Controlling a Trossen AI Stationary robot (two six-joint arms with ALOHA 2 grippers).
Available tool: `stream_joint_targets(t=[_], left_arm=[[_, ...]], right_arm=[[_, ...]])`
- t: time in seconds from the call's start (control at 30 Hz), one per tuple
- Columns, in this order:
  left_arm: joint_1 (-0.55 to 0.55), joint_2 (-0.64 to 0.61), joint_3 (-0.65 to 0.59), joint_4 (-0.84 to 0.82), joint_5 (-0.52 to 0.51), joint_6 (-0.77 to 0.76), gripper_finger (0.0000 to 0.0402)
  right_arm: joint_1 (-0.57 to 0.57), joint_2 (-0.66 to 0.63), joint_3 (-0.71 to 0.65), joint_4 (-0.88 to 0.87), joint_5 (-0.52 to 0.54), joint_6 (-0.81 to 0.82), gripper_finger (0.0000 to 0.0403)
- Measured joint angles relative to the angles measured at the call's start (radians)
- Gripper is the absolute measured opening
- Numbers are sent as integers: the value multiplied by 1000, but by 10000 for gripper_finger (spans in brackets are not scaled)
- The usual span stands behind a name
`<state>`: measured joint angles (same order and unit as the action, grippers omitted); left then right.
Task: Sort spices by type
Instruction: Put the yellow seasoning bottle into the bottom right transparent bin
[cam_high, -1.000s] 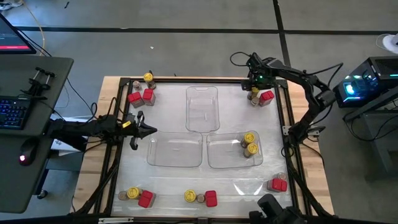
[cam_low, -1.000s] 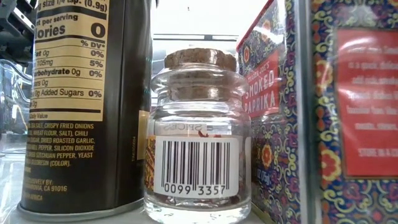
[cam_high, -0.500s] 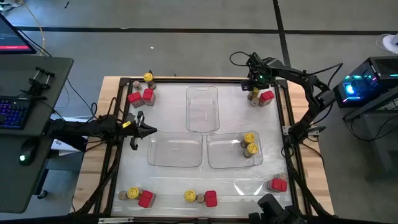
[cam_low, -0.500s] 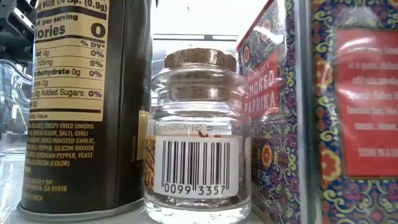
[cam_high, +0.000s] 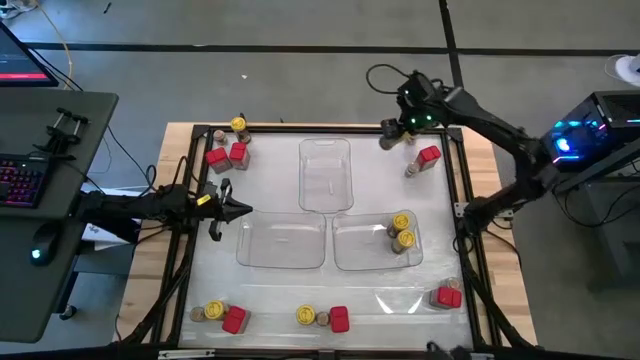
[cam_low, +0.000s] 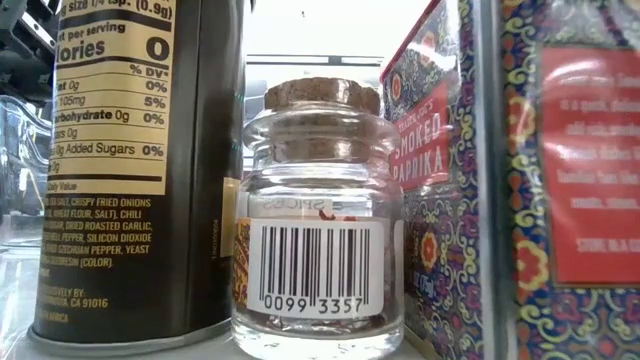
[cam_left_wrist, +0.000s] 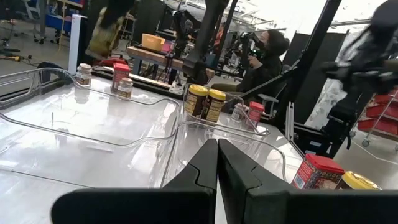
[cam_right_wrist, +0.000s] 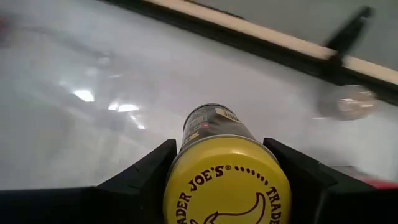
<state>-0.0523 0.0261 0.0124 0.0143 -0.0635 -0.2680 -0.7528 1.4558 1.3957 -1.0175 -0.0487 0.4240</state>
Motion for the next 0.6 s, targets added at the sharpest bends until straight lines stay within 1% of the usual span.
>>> stream_joint_targets(t=[0.13, 0.23, 0.43, 0.5, 0.6], left_arm=[[0, 0, 0, 0, 0, 0, 0], [0, 0, 0, 0, 0, 0, 0], [0, 0, 0, 0, 0, 0, 0], [0, 0, 0, 0, 0, 0, 0], [0, 0, 0, 0, 0, 0, 0]], right_arm=[[135, -75, 2, -31, -94, 49, 214], [276, -100, -3, -56, -162, 84, 214], [584, -85, -5, -63, -184, 142, 214], [662, -68, -5, -67, -189, 182, 214], [742, -38, -5, -86, -186, 206, 214]])
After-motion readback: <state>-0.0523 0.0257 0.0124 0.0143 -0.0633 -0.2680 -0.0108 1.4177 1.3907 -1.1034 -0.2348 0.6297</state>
